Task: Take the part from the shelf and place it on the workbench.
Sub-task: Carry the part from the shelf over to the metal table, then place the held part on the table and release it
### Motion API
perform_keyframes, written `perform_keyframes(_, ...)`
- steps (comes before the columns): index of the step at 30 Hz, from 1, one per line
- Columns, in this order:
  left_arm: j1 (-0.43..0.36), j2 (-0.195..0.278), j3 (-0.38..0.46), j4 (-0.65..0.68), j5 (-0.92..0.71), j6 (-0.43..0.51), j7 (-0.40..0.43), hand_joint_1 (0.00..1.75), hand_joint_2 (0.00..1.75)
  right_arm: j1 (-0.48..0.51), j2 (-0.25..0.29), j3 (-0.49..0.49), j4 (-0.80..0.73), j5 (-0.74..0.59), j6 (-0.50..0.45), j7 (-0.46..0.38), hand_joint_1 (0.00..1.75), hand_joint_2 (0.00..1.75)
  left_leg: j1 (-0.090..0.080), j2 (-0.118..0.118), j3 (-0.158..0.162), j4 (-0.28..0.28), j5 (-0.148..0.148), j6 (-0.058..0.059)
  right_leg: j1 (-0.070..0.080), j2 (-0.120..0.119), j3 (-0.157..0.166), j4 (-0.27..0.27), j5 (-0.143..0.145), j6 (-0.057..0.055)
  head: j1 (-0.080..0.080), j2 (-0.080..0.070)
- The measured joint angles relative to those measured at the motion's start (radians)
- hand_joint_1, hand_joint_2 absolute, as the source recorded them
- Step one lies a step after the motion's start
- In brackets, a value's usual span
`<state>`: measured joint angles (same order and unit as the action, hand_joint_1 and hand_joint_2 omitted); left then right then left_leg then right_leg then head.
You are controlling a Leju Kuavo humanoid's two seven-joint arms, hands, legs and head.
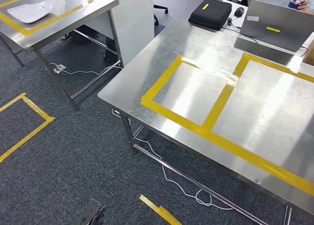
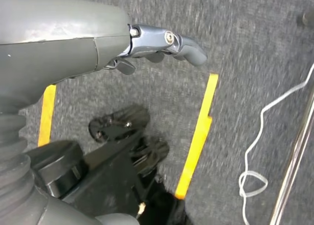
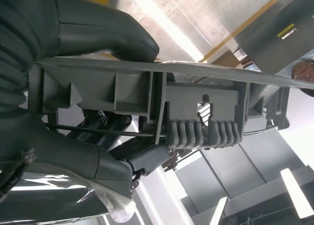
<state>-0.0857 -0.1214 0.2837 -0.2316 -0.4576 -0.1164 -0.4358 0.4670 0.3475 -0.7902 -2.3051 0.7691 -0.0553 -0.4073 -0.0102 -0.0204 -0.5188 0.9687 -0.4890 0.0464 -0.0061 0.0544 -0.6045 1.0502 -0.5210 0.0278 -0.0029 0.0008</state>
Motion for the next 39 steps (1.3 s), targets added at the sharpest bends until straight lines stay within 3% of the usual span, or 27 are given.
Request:
perform_keyframes(2, 0.001, -0.001, 0.000, 0.000, -0.004, -0.004, 0.000, 0.00, 1.75, -0.024, -0.004, -0.018, 0.006, 0.025, 0.043, 0.002, 1.75, 1.75, 0.000, 0.021, 0.001, -0.004, 0.003, 0.001, -0.003, -0.037, -0.059, 0.122, -0.064, 0.011, 0.002, 0.000)
perform_keyframes(4, 0.001, -0.001, 0.000, 0.000, -0.011, -0.008, 0.002, 0.00, 1.75, -0.052, -0.019, -0.045, 0.023, 0.073, 0.103, 0.010, 1.75, 1.75, -0.001, 0.043, -0.001, -0.004, 0.002, 0.001, -0.008, -0.046, -0.103, 0.217, -0.094, 0.022, 0.002, 0.000)
perform_keyframes(5, -0.001, -0.002, 0.000, 0.000, -0.014, -0.010, 0.005, 0.00, 1.75, -0.065, -0.032, -0.060, 0.036, 0.104, 0.132, 0.015, 1.75, 1.75, 0.000, 0.053, -0.001, -0.003, 0.002, 0.000, -0.011, -0.049, -0.098, 0.212, -0.082, 0.027, 0.002, 0.000)
perform_keyframes(6, -0.003, -0.002, 0.000, 0.000, -0.019, -0.012, 0.007, 0.00, 1.75, -0.078, -0.049, -0.075, 0.051, 0.139, 0.158, 0.021, 1.75, 1.75, 0.000, 0.062, -0.001, -0.003, 0.001, -0.002, -0.014, -0.056, -0.072, 0.168, -0.054, 0.031, 0.002, 0.000)
perform_keyframes(8, -0.010, -0.003, 0.000, 0.000, -0.027, -0.018, 0.012, 0.00, 1.75, -0.106, -0.090, -0.095, 0.086, 0.213, 0.195, 0.031, 1.75, 1.75, -0.001, 0.076, 0.000, 0.003, -0.004, -0.010, -0.017, -0.083, 0.010, 0.026, 0.002, 0.035, 0.003, 0.000)
perform_keyframes(10, -0.018, -0.004, -0.001, 0.000, -0.035, -0.025, 0.019, 0.00, 1.75, -0.129, -0.143, -0.098, 0.126, 0.290, 0.211, 0.050, 1.75, 1.75, -0.006, 0.086, -0.001, 0.011, -0.009, -0.019, -0.015, -0.097, 0.056, -0.053, 0.019, 0.024, 0.000, 0.000)
perform_keyframes(12, -0.027, -0.005, -0.003, 0.000, -0.045, -0.031, 0.027, 0.00, 1.75, -0.142, -0.208, -0.080, 0.175, 0.362, 0.206, 0.089, 1.75, 1.75, -0.007, 0.096, -0.001, 0.015, -0.011, -0.026, -0.011, -0.085, 0.058, -0.058, 0.019, 0.007, -0.002, 0.000)
perform_keyframes(14, -0.037, -0.006, -0.006, 0.000, -0.053, -0.037, 0.035, 0.00, 1.75, -0.147, -0.285, -0.036, 0.233, 0.411, 0.189, 0.155, 1.75, 1.75, -0.002, 0.087, -0.006, 0.033, -0.027, -0.035, -0.012, -0.076, 0.057, -0.060, 0.023, -0.005, -0.002, 0.000)
perform_keyframes(16, -0.044, -0.006, -0.009, 0.000, -0.060, -0.041, 0.043, 0.00, 1.75, -0.153, -0.370, 0.031, 0.292, 0.433, 0.175, 0.237, 1.75, 1.75, 0.002, 0.054, -0.043, 0.120, -0.081, -0.042, -0.014, -0.068, 0.056, -0.062, 0.027, -0.016, -0.005, 0.000)
perform_keyframes(18, -0.047, -0.006, -0.013, 0.000, -0.066, -0.044, 0.051, 0.00, 1.75, -0.156, -0.455, 0.114, 0.350, 0.442, 0.170, 0.312, 1.75, 1.75, 0.004, 0.033, -0.108, 0.261, -0.144, -0.042, -0.011, -0.056, 0.055, -0.062, 0.028, -0.021, -0.006, 0.000)
perform_keyframes(19, -0.047, -0.006, -0.016, 0.000, -0.069, -0.044, 0.056, 0.00, 1.75, -0.156, -0.498, 0.160, 0.380, 0.446, 0.169, 0.345, 1.75, 1.75, 0.004, 0.030, -0.133, 0.310, -0.156, -0.040, -0.009, -0.050, 0.054, -0.062, 0.028, -0.022, -0.007, 0.000)
perform_keyframes(20, -0.048, -0.006, -0.020, 0.000, -0.072, -0.045, 0.060, 0.00, 1.75, -0.157, -0.540, 0.210, 0.407, 0.452, 0.166, 0.376, 1.75, 1.75, 0.004, 0.029, -0.141, 0.322, -0.147, -0.037, -0.007, -0.045, 0.055, -0.061, 0.028, -0.022, -0.006, 0.000)
perform_keyframes(21, -0.050, -0.006, -0.022, 0.000, -0.075, -0.046, 0.065, 0.00, 1.75, -0.159, -0.582, 0.262, 0.434, 0.459, 0.162, 0.404, 1.75, 1.75, 0.003, 0.029, -0.131, 0.293, -0.119, -0.032, -0.005, -0.040, 0.056, -0.061, 0.028, -0.022, -0.006, 0.000)
perform_keyframes(23, -0.056, -0.005, -0.027, 0.000, -0.079, -0.050, 0.073, 0.00, 1.75, -0.174, -0.661, 0.374, 0.484, 0.480, 0.150, 0.450, 1.75, 1.75, 0.000, 0.028, -0.072, 0.157, -0.041, -0.019, -0.002, -0.031, 0.059, -0.061, 0.028, -0.022, -0.006, 0.000)
perform_keyframes(24, -0.061, -0.005, -0.029, 0.000, -0.080, -0.052, 0.076, 0.00, 1.75, -0.188, -0.695, 0.432, 0.507, 0.492, 0.143, 0.467, 1.75, 1.75, -0.002, 0.027, -0.045, 0.094, -0.016, -0.013, 0.000, -0.027, 0.058, -0.060, 0.029, -0.021, -0.006, 0.000)
perform_keyframes(26, -0.069, -0.006, -0.034, 0.000, -0.082, -0.056, 0.082, 0.00, 1.75, -0.223, -0.751, 0.547, 0.550, 0.512, 0.129, 0.492, 1.75, 1.75, -0.004, 0.026, -0.024, 0.034, -0.003, -0.015, 0.003, -0.021, 0.050, -0.056, 0.030, -0.019, -0.005, 0.000)
perform_keyframes(29, -0.075, -0.009, -0.043, 0.000, -0.087, -0.063, 0.089, 0.00, 1.75, -0.284, -0.809, 0.700, 0.599, 0.535, 0.111, 0.505, 1.75, 1.75, -0.004, 0.026, -0.027, 0.028, 0.001, -0.028, 0.003, -0.021, 0.046, -0.057, 0.032, -0.021, -0.005, 0.000)
perform_keyframes(33, -0.082, -0.011, -0.054, -0.001, -0.093, -0.069, 0.096, 0.00, 1.75, -0.400, -0.840, 0.879, 0.664, 0.586, 0.088, 0.490, 1.75, 1.75, -0.004, 0.026, -0.027, 0.028, 0.004, -0.023, 0.003, -0.019, 0.049, -0.065, 0.040, -0.011, -0.005, 0.000)
perform_keyframes(39, -0.092, -0.015, -0.067, -0.001, -0.098, -0.077, 0.100, 0.00, 1.75, -0.519, -0.841, 1.092, 0.733, 0.619, 0.036, 0.469, 1.75, 1.75, -0.005, 0.024, -0.028, 0.029, 0.007, -0.016, 0.002, -0.023, 0.049, -0.067, 0.044, -0.008, -0.005, 0.000)
